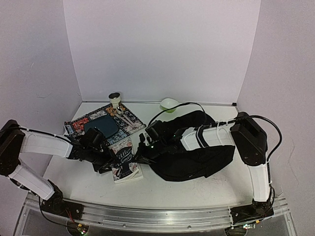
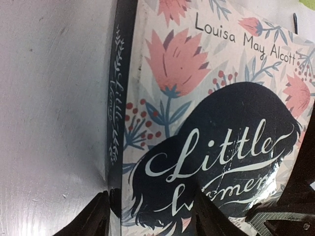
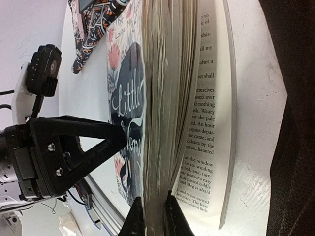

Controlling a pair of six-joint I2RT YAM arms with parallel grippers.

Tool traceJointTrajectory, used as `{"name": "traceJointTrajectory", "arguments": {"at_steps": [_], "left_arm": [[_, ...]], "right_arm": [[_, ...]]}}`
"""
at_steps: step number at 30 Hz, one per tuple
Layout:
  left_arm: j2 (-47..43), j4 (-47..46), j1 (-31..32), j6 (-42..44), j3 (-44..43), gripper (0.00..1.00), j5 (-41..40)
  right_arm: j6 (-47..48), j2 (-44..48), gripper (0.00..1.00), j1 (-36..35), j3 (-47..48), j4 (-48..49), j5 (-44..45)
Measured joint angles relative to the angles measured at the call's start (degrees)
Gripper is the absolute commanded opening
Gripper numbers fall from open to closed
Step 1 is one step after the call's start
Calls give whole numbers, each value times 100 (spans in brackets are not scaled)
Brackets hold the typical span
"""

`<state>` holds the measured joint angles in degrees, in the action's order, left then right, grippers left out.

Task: Pack the student bag
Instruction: Pick up the book from the center of the board, then pass from the right arm to the left

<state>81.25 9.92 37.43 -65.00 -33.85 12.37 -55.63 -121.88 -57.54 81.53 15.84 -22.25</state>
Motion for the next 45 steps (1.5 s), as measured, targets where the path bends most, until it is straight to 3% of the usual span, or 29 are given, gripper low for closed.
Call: {"name": "traceJointTrajectory", "arguments": {"at_steps": [17, 31, 45], "left_arm": [[-2048, -311, 28, -755, 0, 85, -675], [-2041, -1420, 80, -1232, 93, 89, -524], [-1480, -2236, 624, -1262, -209, 79, -684]], "right_arm": [[-1042, 1400, 0, 153, -843, 1029, 391], [-1717, 2028, 0, 166, -1185, 2021, 1219], [-2558, 2098, 0, 161, -1703, 3021, 1868]]}}
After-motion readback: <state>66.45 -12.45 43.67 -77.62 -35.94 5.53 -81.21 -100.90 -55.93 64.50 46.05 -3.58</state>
